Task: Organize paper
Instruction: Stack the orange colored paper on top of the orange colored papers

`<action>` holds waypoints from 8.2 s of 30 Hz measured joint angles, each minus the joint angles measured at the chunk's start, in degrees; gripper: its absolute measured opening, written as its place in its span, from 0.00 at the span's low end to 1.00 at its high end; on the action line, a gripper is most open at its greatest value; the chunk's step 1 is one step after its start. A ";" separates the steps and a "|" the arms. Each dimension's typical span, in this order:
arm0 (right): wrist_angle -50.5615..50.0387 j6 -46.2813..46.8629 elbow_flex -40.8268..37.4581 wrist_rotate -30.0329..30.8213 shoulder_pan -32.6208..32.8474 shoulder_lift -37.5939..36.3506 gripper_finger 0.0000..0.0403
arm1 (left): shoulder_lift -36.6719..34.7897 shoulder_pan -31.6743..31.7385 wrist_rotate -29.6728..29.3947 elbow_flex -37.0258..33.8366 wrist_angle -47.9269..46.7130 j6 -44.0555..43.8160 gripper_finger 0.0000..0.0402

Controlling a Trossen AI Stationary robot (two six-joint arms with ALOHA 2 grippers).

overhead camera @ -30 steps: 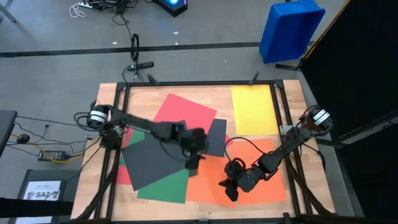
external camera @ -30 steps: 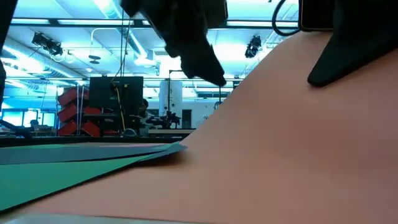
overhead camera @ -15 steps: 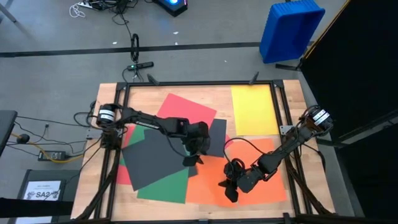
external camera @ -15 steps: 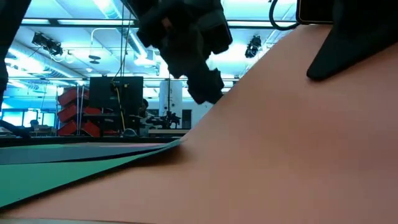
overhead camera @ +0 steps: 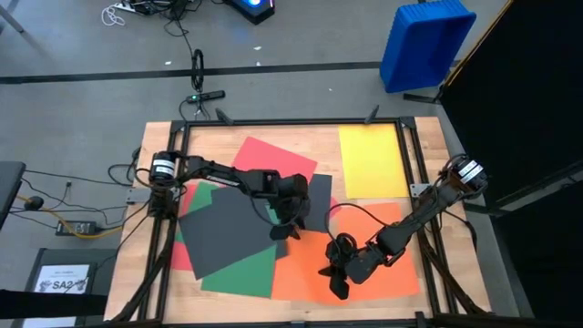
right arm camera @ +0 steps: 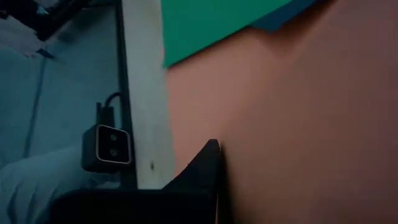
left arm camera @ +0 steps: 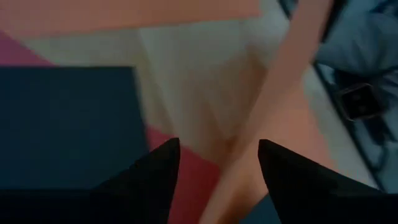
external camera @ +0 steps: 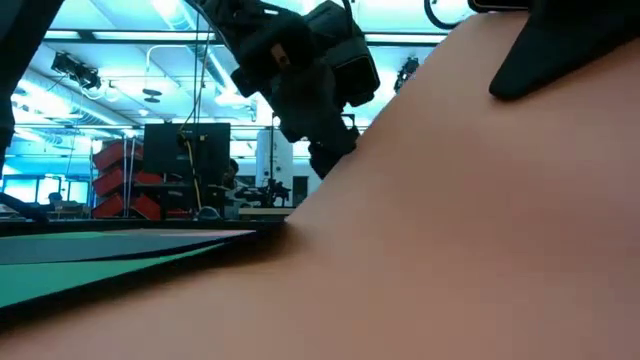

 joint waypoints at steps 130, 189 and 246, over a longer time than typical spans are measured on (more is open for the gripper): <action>-53.25 54.26 2.98 11.34 27.19 -1.10 0.01 | 4.72 -19.67 -70.45 -18.57 62.28 -72.90 0.00; -2.04 8.33 2.32 17.95 8.71 6.52 0.00 | 7.69 -14.85 -64.46 -18.53 70.75 -66.17 0.00; -40.46 17.62 15.94 -10.73 11.78 13.44 0.00 | 7.43 -12.83 -31.46 -18.38 58.81 -60.37 0.00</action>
